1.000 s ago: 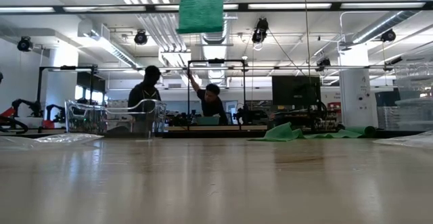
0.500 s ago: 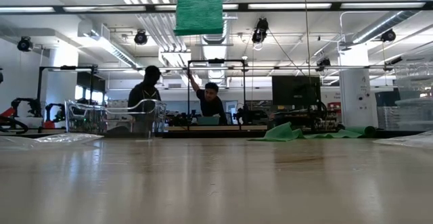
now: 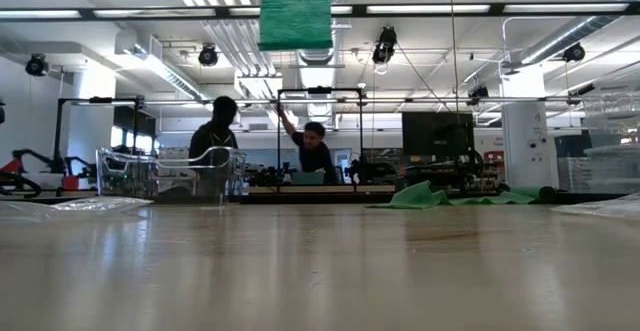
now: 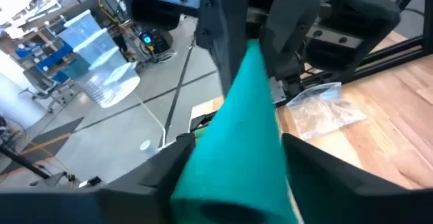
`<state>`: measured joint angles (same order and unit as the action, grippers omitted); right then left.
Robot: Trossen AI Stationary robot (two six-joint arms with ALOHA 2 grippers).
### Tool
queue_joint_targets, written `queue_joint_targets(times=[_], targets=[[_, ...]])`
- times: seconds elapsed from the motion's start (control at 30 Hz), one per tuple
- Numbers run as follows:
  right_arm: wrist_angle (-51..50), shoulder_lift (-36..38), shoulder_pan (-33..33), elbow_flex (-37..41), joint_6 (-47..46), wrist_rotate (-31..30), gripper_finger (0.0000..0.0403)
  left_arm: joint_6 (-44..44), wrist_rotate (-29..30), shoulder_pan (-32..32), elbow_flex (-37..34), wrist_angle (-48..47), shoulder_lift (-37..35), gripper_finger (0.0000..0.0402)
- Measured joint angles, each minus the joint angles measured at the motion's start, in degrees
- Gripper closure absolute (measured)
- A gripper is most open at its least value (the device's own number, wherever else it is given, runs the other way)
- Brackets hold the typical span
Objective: Roll bandage
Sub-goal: Roll the blue bandage
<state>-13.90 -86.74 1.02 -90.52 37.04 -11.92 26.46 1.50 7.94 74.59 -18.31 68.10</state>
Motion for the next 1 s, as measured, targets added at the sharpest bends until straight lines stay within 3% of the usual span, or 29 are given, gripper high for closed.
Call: queue_joint_targets(times=[0.3, 0.53, 0.77, 0.87, 1.0], targets=[[0.06, 0.04, 0.11, 0.00, -0.42, -0.02, 0.0368, -1.67, -0.02, 0.04, -0.11, -0.02, -0.42, 0.0382], [0.96, 1.43, -0.22, 0.00, -11.47, 2.10, 0.0276, 2.04, 2.77, 0.02, -0.27, 0.11, -1.71, 0.0367], [10.18, 4.08, 1.28, 1.63, -20.91, 15.66, 0.0164, 4.54, 1.78, -0.36, -4.74, 5.72, -4.28, 0.0390], [13.37, 4.25, 2.67, 3.08, -24.26, 16.88, 0.0144, 4.54, 1.90, -0.44, -9.87, 12.72, -6.53, 0.0390], [13.73, 2.07, 4.36, 3.39, -28.21, 16.58, 0.0149, 4.57, 2.18, -0.44, -17.04, 23.84, -9.13, 0.0390]])
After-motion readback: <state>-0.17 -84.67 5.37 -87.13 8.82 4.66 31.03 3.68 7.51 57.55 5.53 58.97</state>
